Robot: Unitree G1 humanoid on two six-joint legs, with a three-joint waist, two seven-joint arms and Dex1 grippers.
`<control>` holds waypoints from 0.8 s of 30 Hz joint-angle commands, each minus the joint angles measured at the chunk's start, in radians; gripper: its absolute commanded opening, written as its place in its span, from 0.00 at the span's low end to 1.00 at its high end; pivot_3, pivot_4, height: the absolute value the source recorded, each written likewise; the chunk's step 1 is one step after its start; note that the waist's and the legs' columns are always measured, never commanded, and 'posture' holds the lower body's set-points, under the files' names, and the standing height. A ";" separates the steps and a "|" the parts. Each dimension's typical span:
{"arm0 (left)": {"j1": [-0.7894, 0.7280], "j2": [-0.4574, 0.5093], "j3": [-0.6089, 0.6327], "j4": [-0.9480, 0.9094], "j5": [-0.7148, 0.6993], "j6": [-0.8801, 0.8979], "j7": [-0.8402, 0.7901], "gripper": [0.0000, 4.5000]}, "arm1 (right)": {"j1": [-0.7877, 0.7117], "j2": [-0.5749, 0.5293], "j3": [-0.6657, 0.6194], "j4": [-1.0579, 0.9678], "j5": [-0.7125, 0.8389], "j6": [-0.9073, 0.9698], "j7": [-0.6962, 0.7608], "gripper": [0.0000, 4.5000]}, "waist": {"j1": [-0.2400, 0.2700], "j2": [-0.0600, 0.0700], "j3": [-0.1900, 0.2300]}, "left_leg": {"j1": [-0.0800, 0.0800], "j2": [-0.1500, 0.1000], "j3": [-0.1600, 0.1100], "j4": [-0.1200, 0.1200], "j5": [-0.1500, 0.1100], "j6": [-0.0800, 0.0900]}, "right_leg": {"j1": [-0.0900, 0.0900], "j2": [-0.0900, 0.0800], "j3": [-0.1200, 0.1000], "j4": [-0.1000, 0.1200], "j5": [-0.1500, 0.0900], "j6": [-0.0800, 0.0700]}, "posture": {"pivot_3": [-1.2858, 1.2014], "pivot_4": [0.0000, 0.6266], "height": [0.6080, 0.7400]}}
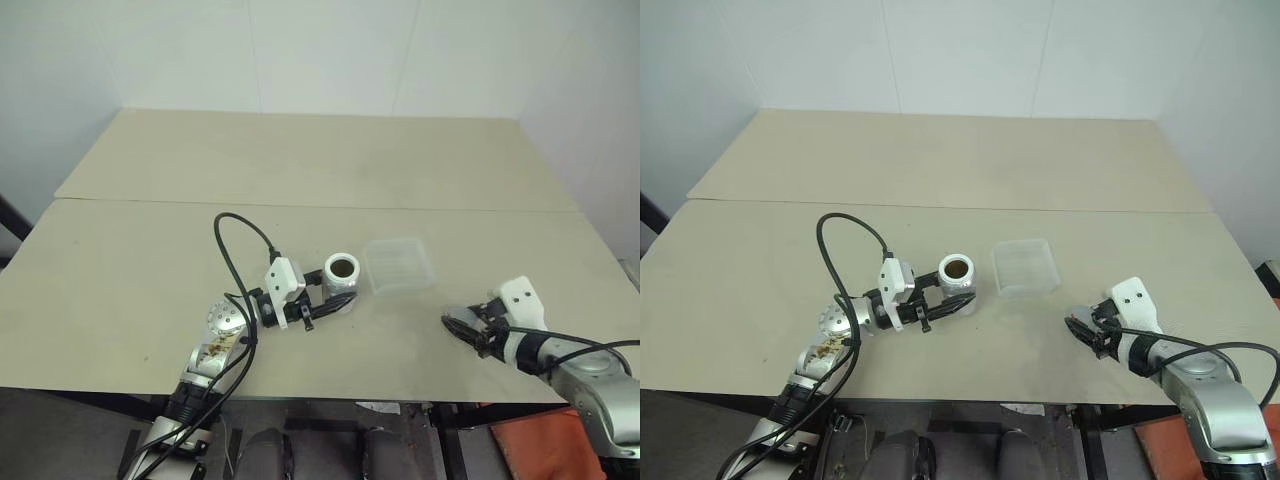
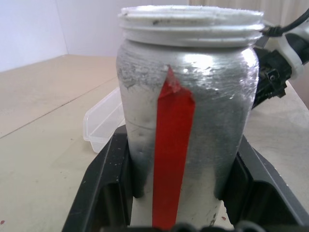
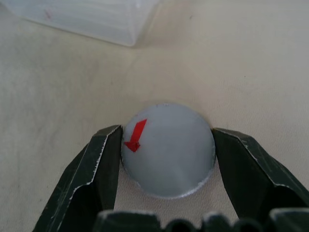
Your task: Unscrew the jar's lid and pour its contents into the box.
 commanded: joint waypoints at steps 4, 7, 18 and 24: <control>-0.019 0.001 0.011 -0.013 0.019 -0.025 0.034 0.44 | 0.011 -0.051 -0.030 -0.043 0.000 0.029 0.039 0.99 | 0.005 0.000 0.000 | 0.000 0.000 -0.001 0.000 0.000 0.000 | 0.000 0.000 0.000 0.000 0.000 0.000 | 0.52 0.24 1.00; -0.056 -0.011 0.017 0.004 0.037 -0.007 0.083 0.44 | -0.025 -0.033 -0.092 -0.083 -0.006 0.002 -0.007 0.99 | 0.005 0.000 0.000 | -0.001 -0.001 -0.001 0.000 0.000 0.000 | 0.000 -0.001 0.000 0.000 0.000 0.000 | 0.52 0.24 1.00; -0.540 -0.021 -0.162 0.552 0.504 -0.336 0.380 0.44 | -0.070 -0.042 -0.182 -0.216 0.048 -0.030 0.039 0.99 | 0.012 0.000 0.000 | -0.004 -0.003 0.000 0.000 0.000 0.001 | 0.001 0.000 -0.002 -0.007 0.003 0.004 | 0.52 0.24 1.00; -0.859 -0.052 -0.333 0.948 0.810 -0.586 0.711 0.44 | -0.030 -0.004 -0.200 -0.266 0.052 -0.013 -0.001 0.99 | 0.017 -0.001 0.001 | -0.007 -0.004 0.001 0.000 -0.001 0.002 | 0.000 -0.001 -0.003 -0.010 0.004 0.005 | 0.52 0.24 1.00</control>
